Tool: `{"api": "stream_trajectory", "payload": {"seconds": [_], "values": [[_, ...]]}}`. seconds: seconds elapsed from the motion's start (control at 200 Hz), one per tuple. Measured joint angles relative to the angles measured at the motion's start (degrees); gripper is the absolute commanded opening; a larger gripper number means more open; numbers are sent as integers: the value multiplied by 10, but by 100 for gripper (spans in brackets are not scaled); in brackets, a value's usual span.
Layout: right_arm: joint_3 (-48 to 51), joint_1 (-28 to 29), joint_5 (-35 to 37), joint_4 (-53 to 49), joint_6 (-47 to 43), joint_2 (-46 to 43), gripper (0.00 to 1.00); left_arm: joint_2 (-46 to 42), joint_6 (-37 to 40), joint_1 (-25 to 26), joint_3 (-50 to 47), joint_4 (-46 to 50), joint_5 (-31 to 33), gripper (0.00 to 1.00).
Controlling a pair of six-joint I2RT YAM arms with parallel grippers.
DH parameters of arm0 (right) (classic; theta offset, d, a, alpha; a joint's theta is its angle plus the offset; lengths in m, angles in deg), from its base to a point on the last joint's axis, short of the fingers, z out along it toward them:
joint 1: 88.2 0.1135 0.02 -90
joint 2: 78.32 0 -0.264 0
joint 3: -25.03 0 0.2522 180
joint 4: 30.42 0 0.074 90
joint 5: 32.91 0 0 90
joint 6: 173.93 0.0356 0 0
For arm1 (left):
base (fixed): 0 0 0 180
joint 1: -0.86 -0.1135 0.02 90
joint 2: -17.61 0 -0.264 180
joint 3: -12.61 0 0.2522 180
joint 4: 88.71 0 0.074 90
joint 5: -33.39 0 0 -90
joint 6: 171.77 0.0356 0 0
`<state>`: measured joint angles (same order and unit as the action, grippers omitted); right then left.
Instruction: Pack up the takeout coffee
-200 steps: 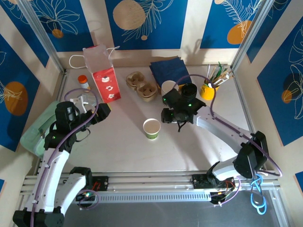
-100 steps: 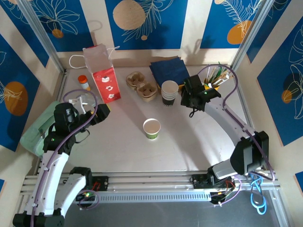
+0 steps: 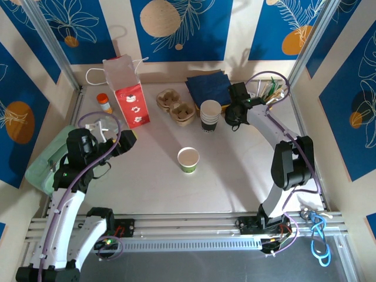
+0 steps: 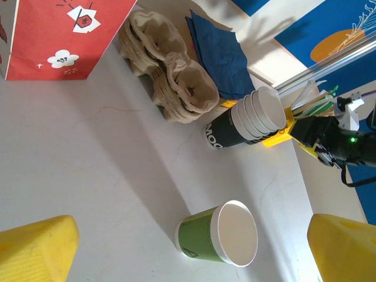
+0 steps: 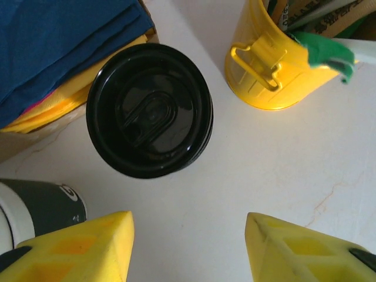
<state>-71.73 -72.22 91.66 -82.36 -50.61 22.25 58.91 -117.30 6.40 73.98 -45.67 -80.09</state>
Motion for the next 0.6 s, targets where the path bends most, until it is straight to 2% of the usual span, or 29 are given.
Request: {"api": "stream_trajectory", "payload": {"seconds": [0.6], "values": [[-106,-30,0,-25,27,119,55,-5,5,0,0,4,0,99]]}}
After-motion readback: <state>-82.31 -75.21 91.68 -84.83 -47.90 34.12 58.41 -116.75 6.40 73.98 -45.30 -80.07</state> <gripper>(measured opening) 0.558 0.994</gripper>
